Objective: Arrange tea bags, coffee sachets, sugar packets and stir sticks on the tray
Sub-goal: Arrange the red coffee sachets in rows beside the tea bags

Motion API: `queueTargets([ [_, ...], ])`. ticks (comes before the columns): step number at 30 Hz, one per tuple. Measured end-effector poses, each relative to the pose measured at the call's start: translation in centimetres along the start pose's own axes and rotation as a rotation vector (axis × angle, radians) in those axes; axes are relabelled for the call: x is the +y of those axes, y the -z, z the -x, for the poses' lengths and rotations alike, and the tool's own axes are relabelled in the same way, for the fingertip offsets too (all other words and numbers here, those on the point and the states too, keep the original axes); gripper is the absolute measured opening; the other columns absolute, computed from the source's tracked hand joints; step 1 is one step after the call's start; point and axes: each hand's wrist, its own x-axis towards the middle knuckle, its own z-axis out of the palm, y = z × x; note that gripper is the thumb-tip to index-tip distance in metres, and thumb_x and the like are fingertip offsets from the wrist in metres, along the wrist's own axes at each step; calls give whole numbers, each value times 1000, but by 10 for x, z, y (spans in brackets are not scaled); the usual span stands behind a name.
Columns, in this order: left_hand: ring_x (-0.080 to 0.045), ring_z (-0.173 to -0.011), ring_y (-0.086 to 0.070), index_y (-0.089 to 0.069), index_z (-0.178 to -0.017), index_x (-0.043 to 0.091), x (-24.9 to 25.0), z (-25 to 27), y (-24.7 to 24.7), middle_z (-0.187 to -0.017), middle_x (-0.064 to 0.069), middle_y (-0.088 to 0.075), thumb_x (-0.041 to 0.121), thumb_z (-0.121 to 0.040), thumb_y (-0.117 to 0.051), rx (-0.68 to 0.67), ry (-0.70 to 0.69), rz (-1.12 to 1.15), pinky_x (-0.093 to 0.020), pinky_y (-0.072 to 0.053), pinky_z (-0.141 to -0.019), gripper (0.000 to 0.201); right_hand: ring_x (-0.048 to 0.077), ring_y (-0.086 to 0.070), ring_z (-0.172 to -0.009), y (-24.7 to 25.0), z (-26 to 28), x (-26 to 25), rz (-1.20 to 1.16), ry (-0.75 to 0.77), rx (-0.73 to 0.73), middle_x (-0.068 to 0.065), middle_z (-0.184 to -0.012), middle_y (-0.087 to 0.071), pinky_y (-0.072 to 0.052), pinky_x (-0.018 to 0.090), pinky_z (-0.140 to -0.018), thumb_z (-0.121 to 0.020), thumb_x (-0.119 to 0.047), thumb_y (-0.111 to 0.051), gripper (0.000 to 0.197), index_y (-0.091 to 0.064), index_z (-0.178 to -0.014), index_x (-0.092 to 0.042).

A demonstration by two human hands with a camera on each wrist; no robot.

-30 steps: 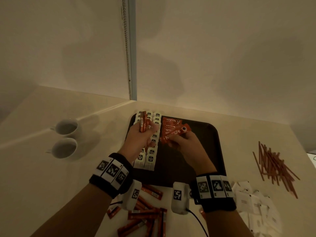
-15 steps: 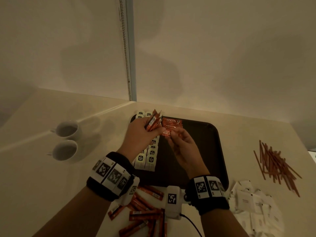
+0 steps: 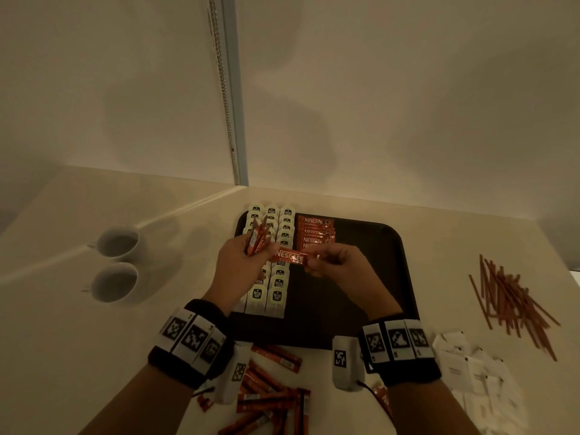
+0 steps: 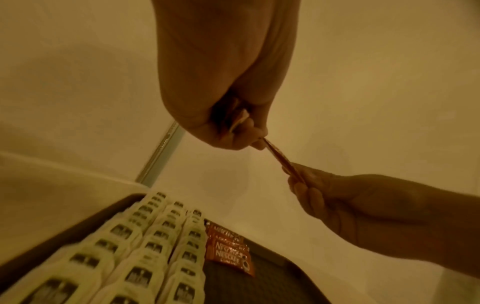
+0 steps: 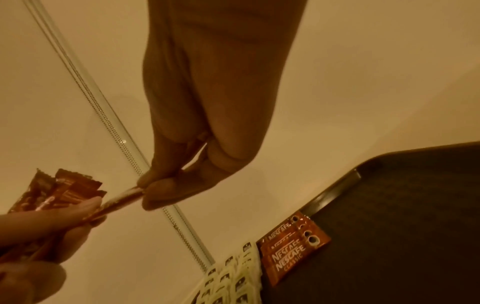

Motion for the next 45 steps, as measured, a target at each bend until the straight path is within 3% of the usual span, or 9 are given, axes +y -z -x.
queueTargets([
  [2,-4,-44,-56,-66,-76,19,-8,-2,1,-51,8,-61,20,-86,-68,-16,26,28,-14,-44,-43,11,9,-67,-85,6,-5,6,6,-24,-45,1,-95,-68,-52,18,-73,-87,1,-58,21,-68,-100,-11],
  [5,-9,-47,-54,-66,-83,13,-18,-6,6,-55,3,-58,22,-88,-66,11,110,99,-22,-50,-47,10,8,-63,-86,24,-21,25,141,-46,49,0,-100,-67,-52,19,-75,-86,-5,-61,19,-68,-99,-16],
  [10,-4,-46,-46,-57,-90,19,-24,-16,24,-52,10,-49,17,-91,-60,26,292,218,-28,-49,-53,4,6,-52,-103,51,-47,79,506,-210,145,-11,-107,-58,-41,27,-95,-86,-12,-63,19,-60,-91,-30],
  [13,-12,-52,-40,-48,-88,14,-29,-18,30,-63,0,-42,7,-91,-49,14,343,282,-28,-45,-50,8,6,-52,-97,53,-56,98,505,-223,217,-10,-102,-57,-43,29,-93,-83,-13,-66,17,-57,-89,-26],
  [17,-13,-54,-42,-50,-89,13,-31,-18,33,-64,-2,-45,5,-90,-46,16,377,304,-26,-43,-47,9,5,-53,-95,48,-71,108,479,-197,302,-10,-101,-58,-41,20,-83,-83,-12,-67,16,-59,-93,-22],
  [22,-15,-58,-44,-51,-92,14,-31,-19,35,-69,-4,-47,5,-92,-47,27,404,327,-28,-44,-52,11,4,-56,-95,42,-86,115,437,-156,413,-8,-103,-61,-45,25,-90,-83,-14,-67,15,-63,-96,-21],
  [28,-14,-57,-48,-52,-89,10,-29,-19,35,-72,-6,-51,5,-92,-46,0,405,345,-24,-46,-49,8,5,-55,-96,39,-94,117,478,-168,438,-6,-106,-59,-42,21,-85,-83,-15,-68,19,-62,-101,-19],
  [36,-16,-65,-61,-56,-101,10,-25,-15,30,-75,-10,-59,11,-97,-49,-23,442,488,-26,-58,-56,9,6,-53,-94,37,-96,120,530,-165,466,-3,-106,-57,-46,25,-88,-81,-20,-70,18,-62,-97,-20],
  [45,-17,-68,-62,-57,-107,10,-28,-15,27,-83,-9,-59,12,-96,-51,-34,425,470,-29,-59,-58,13,8,-45,-102,32,-89,114,696,-112,331,-3,-114,-46,-38,24,-95,-82,-22,-70,26,-64,-107,-19],
])
